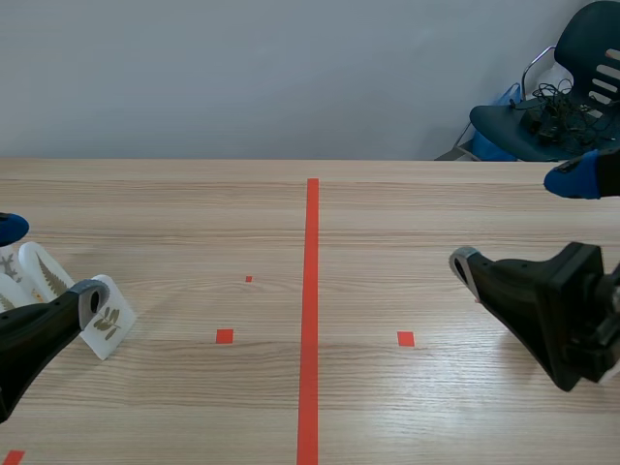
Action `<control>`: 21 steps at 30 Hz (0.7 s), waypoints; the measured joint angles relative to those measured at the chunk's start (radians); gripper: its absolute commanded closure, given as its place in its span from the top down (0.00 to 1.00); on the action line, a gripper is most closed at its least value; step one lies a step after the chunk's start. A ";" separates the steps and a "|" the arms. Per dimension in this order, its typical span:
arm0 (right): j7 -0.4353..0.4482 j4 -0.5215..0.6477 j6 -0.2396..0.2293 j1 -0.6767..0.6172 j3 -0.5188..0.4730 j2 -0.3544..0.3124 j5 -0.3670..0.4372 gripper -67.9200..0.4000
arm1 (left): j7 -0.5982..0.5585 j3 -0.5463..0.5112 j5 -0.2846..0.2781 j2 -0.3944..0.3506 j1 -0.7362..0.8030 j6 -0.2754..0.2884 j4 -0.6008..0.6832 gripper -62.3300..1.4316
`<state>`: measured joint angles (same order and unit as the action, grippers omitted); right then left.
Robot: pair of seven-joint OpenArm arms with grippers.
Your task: Do the leaf sorting experiment
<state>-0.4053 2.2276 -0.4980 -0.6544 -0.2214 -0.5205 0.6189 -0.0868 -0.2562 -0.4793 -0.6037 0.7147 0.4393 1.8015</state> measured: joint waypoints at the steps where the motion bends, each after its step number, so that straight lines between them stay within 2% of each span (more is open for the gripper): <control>1: 0.000 0.000 0.000 0.002 0.000 0.000 0.000 1.00 | 0.000 0.000 0.000 0.000 0.000 0.000 0.000 1.00; 21: -0.012 -0.001 0.000 0.006 0.000 0.000 0.002 1.00 | 0.000 0.000 0.000 0.000 0.000 0.000 0.000 1.00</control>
<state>-0.4171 2.2269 -0.4980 -0.6483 -0.2214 -0.5205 0.6209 -0.0868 -0.2562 -0.4793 -0.6037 0.7147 0.4393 1.8015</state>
